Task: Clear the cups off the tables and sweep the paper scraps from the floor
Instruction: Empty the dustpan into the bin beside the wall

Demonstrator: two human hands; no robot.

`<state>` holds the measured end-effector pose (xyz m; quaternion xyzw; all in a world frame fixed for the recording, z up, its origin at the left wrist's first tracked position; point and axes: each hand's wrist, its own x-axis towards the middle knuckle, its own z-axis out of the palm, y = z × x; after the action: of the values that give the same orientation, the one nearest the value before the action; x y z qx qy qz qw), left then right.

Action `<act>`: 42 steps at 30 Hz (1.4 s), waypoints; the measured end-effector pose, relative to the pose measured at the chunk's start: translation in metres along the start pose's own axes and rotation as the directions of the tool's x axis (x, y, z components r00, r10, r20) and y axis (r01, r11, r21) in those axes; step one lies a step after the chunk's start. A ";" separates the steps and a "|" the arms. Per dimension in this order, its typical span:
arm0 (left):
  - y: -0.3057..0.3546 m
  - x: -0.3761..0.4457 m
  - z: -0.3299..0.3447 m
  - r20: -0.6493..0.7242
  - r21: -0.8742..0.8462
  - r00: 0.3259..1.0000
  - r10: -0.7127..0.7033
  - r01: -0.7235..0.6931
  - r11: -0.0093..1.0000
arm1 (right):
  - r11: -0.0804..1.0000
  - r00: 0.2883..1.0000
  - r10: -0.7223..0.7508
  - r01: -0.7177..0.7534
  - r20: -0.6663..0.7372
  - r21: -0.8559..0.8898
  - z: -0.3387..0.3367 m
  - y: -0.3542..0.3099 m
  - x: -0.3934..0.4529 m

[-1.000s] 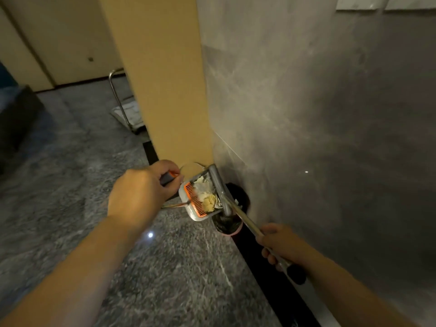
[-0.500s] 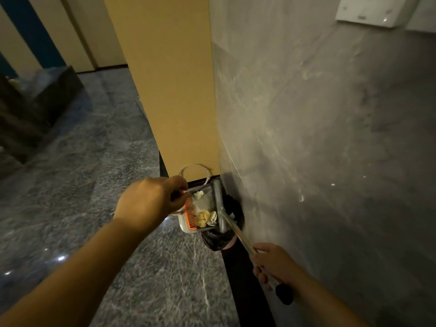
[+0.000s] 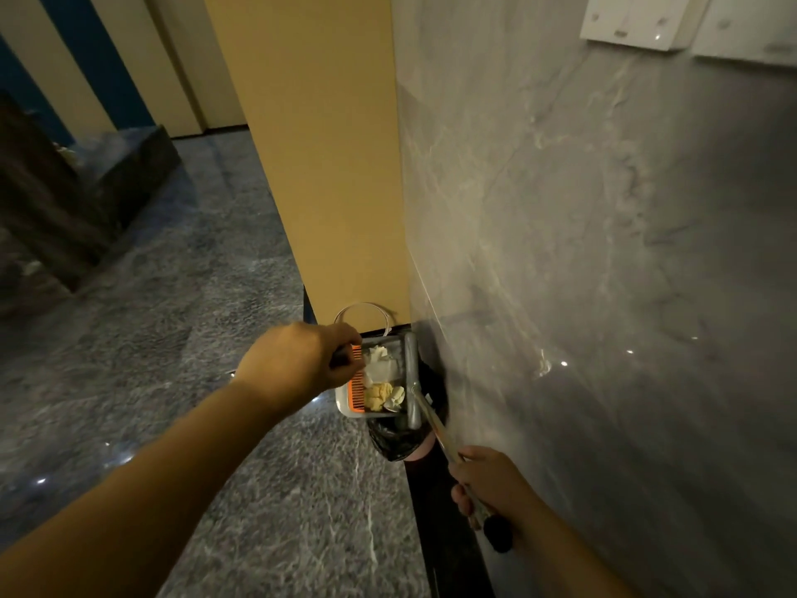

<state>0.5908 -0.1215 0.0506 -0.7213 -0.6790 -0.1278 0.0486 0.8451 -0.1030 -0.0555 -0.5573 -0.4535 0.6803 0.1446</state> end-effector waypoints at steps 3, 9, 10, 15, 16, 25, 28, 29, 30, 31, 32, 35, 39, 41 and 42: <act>0.009 0.004 0.005 0.040 0.021 0.999 0.019 -0.020 1.000 | 1.000 1.000 0.003 -0.003 -0.029 -0.007 0.007 0.005 0.004; 0.012 0.017 0.005 0.203 0.132 0.973 0.114 -0.142 0.981 | 1.000 0.999 0.017 -0.017 -0.034 0.009 0.000 0.002 0.000; 0.014 0.018 0.006 0.216 0.153 0.966 0.143 -0.179 0.972 | 1.000 0.999 0.021 -0.022 -0.038 -0.011 -0.003 0.003 -0.001; 0.029 0.019 0.015 0.295 0.206 0.926 0.236 -0.302 0.931 | 0.995 0.998 0.057 -0.054 -0.035 0.090 -0.008 0.005 -0.001; 0.029 0.023 0.014 0.288 0.235 0.928 0.236 -0.307 0.922 | 0.993 0.998 0.055 -0.051 -0.032 0.108 -0.007 0.006 0.000; 0.036 0.024 0.020 0.332 0.252 0.873 0.358 -0.448 0.858 | 0.997 0.998 0.019 -0.015 -0.067 0.072 -0.009 0.012 0.004; 0.034 0.023 0.016 0.212 0.262 0.926 0.312 -0.361 0.895 | 0.992 0.998 0.051 -0.045 -0.048 0.116 -0.009 0.011 0.004; 0.041 0.019 0.020 0.209 0.237 0.918 0.338 -0.383 0.893 | 0.992 0.997 0.055 -0.049 -0.046 0.115 -0.008 0.011 0.006; 0.047 0.013 0.026 0.244 0.220 0.895 0.372 -0.425 0.878 | 0.992 0.997 0.054 -0.048 -0.046 0.114 -0.007 0.012 0.008; 0.052 0.008 0.030 0.285 0.218 0.878 0.383 -0.449 0.867 | 0.989 0.996 0.064 -0.056 -0.058 0.138 -0.006 0.013 0.010; 0.053 0.009 0.031 0.305 0.230 0.881 0.361 -0.436 0.870 | 0.981 0.994 0.085 -0.071 -0.071 0.181 -0.005 0.014 0.010; 0.046 0.022 0.022 0.144 0.268 0.961 0.234 -0.266 0.926 | 0.972 0.993 0.089 -0.068 -0.084 0.224 -0.005 0.015 0.013; 0.057 0.016 0.031 0.270 0.283 0.929 0.253 -0.328 0.901 | 0.974 0.991 0.094 -0.073 -0.091 0.215 -0.004 0.018 0.015; 0.056 0.017 0.029 0.281 0.278 0.921 0.268 -0.346 0.896 | 0.987 0.993 0.066 -0.049 -0.101 0.156 -0.003 0.021 0.017; 0.053 0.020 0.027 0.240 0.285 0.941 0.237 -0.302 0.910 | 0.992 0.994 0.049 -0.037 -0.100 0.123 -0.003 0.021 0.017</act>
<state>0.6474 -0.0999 0.0354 -0.8001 -0.5856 0.0646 0.1128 0.8484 -0.1018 -0.0825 -0.5912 -0.3914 0.6801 0.1864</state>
